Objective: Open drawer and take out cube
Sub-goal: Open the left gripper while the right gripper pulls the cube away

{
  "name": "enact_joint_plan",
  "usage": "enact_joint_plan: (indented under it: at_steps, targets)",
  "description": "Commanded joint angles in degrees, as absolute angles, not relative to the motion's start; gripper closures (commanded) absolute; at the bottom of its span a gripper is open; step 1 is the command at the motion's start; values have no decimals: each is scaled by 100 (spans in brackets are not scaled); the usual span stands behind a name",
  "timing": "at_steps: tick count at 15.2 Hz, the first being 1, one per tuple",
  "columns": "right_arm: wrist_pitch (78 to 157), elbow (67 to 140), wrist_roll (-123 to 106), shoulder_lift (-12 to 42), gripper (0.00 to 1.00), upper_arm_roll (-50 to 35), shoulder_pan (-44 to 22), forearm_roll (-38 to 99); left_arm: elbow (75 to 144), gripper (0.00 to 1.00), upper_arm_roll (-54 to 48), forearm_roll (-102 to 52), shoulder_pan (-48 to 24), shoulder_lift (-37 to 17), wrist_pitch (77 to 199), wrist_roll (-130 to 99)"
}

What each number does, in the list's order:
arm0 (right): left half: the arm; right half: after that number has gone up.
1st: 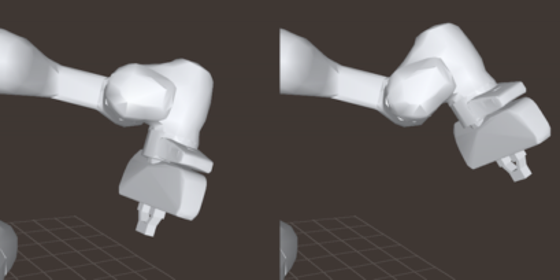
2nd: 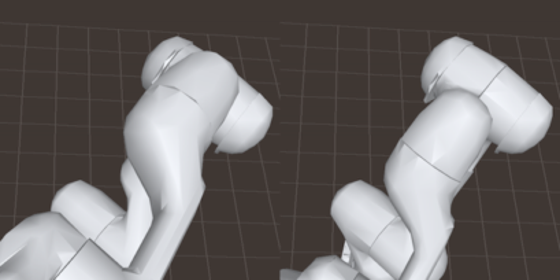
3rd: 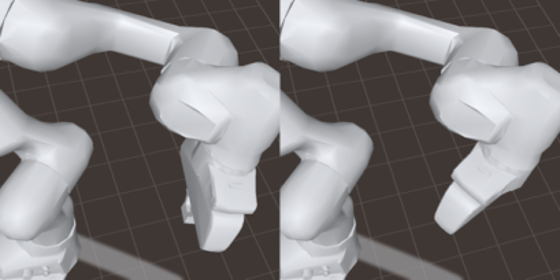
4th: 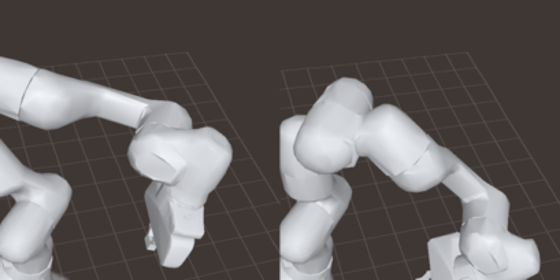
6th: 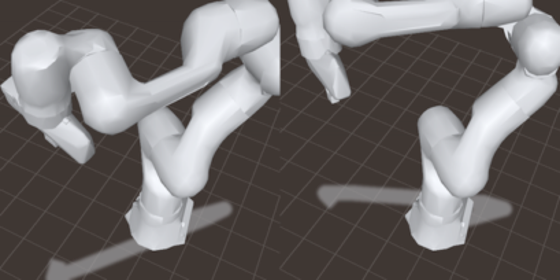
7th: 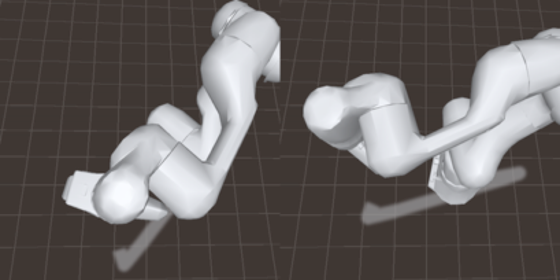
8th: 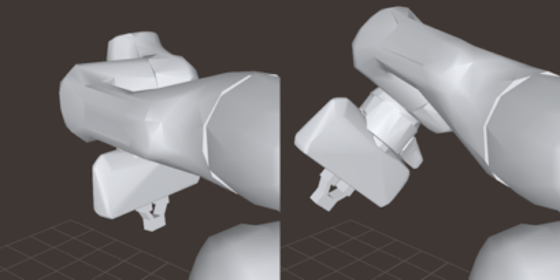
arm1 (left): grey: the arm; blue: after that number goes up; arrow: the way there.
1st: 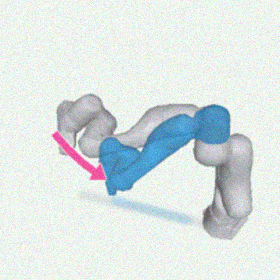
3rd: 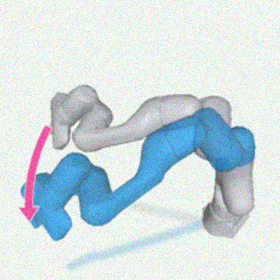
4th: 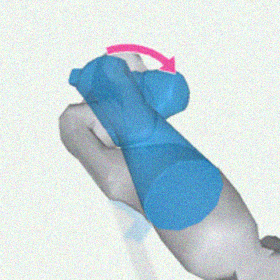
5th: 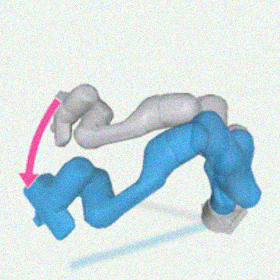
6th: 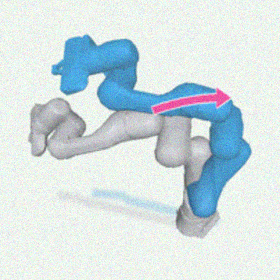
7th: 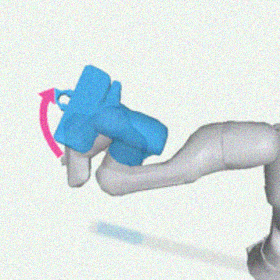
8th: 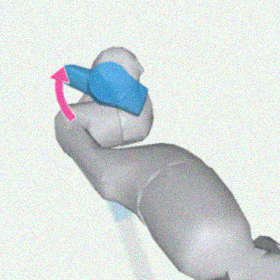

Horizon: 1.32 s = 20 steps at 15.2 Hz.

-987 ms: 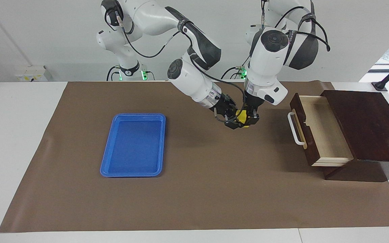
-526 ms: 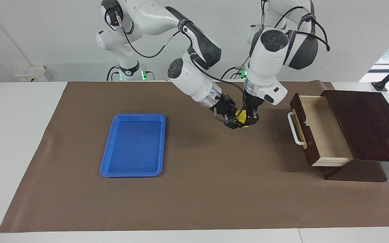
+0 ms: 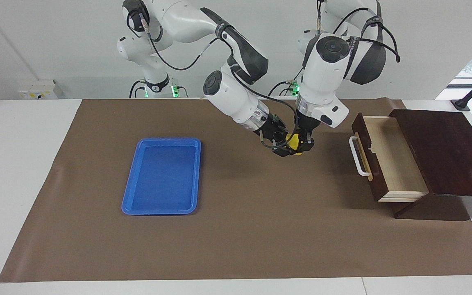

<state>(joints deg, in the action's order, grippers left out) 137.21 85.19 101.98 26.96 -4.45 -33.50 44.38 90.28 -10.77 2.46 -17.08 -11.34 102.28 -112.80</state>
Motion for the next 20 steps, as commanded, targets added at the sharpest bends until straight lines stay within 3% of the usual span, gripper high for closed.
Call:
enact_joint_plan:
  at_steps: [1,7,10,15,20]
  targets:
    - [13623,8429,10204,2760,100,-501,-3296,4280,9035,0,-1011,220,-1732,-1081,10301,-11268]
    - [13431,8420,10187,2769,100,-475,-3244,4245,9044,0,-985,229,-1696,-1064,10266,-11224]
    - [13106,8420,10178,2760,100,-492,-2639,4280,9131,0,-976,229,-1521,-1037,10266,-11049]
    - [12131,8499,9573,2725,100,-475,-1593,4263,9833,0,-976,229,-1082,-730,10371,-10460]
    - [11164,9122,8317,2426,100,-475,-424,4280,10432,0,-976,229,-529,-493,10722,-9775]
